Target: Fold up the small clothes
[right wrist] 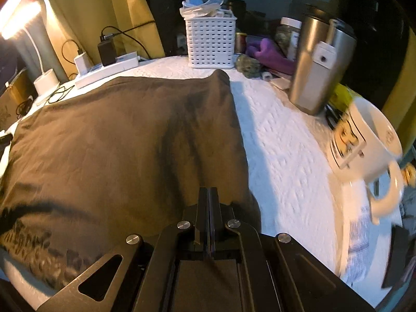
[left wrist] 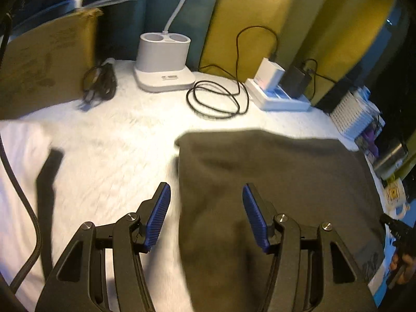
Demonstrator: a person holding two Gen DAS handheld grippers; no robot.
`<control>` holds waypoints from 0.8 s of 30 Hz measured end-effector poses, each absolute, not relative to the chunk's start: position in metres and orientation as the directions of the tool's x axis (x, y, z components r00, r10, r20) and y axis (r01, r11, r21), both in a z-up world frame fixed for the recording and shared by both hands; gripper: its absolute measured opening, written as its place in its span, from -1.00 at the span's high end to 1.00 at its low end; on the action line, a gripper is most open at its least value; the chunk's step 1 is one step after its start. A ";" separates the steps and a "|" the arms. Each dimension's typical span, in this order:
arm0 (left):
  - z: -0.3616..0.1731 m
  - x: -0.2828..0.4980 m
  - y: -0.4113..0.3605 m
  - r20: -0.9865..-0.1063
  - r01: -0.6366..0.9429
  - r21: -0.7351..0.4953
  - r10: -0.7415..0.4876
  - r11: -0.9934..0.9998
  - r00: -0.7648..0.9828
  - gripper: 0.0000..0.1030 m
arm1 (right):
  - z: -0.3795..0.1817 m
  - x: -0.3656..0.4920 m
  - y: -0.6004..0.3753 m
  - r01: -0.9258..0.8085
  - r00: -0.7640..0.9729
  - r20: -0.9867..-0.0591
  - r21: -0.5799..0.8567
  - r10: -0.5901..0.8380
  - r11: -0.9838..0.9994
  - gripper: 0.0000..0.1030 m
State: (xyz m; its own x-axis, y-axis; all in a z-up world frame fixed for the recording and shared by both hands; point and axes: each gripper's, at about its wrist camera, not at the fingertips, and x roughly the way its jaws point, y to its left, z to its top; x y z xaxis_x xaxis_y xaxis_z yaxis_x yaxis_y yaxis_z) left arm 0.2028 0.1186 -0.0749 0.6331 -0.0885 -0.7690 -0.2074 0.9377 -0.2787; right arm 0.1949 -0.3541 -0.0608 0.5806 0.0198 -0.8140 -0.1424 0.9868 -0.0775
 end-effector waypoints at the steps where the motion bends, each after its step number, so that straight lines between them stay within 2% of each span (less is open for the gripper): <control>1: -0.076 0.209 0.121 -0.768 -0.207 -0.287 -0.095 0.935 0.633 -0.12 | -0.062 0.201 -0.355 -0.134 0.579 -0.815 -0.096 -0.001 0.986 0.98; 5: -0.082 0.237 0.125 -0.764 -0.157 -0.325 -0.161 0.933 0.625 -0.10 | -0.067 0.220 -0.360 -0.113 0.559 -0.828 -0.120 -0.037 0.986 0.97; 6: -0.085 0.243 0.126 -0.759 -0.149 -0.339 -0.177 0.929 0.626 -0.04 | -0.072 0.226 -0.362 -0.114 0.537 -0.843 -0.126 -0.045 0.985 0.98; 7: -0.086 0.247 0.127 -0.758 -0.146 -0.345 -0.184 0.927 0.625 0.09 | -0.074 0.226 -0.362 -0.116 0.543 -0.839 -0.132 -0.048 0.984 0.97; 9: -0.089 0.254 0.126 -0.765 -0.144 -0.326 -0.171 0.934 0.621 0.65 | -0.075 0.229 -0.363 -0.113 0.547 -0.836 -0.135 -0.052 0.984 0.97; 11: -0.087 0.258 0.123 -0.759 -0.126 -0.293 -0.150 0.948 0.634 0.86 | -0.074 0.230 -0.367 -0.107 0.543 -0.839 -0.115 -0.038 0.988 0.97; 15: -0.083 0.261 0.116 -0.754 -0.120 -0.194 -0.070 0.974 0.653 0.87 | -0.072 0.228 -0.371 -0.090 0.540 -0.841 -0.110 -0.044 0.990 0.97; 21: -0.083 0.262 0.107 -0.746 -0.118 -0.055 0.038 0.991 0.665 0.87 | -0.071 0.222 -0.366 -0.068 0.546 -0.827 -0.202 -0.133 0.977 0.97; 23: -0.085 0.264 0.107 -0.751 -0.122 -0.040 0.051 0.992 0.658 0.87 | -0.070 0.219 -0.367 -0.054 0.545 -0.822 -0.229 -0.164 0.972 0.90; 24: -0.086 0.265 0.106 -0.759 -0.125 -0.031 0.058 0.992 0.649 0.86 | -0.070 0.218 -0.368 -0.050 0.547 -0.821 -0.229 -0.165 0.972 0.76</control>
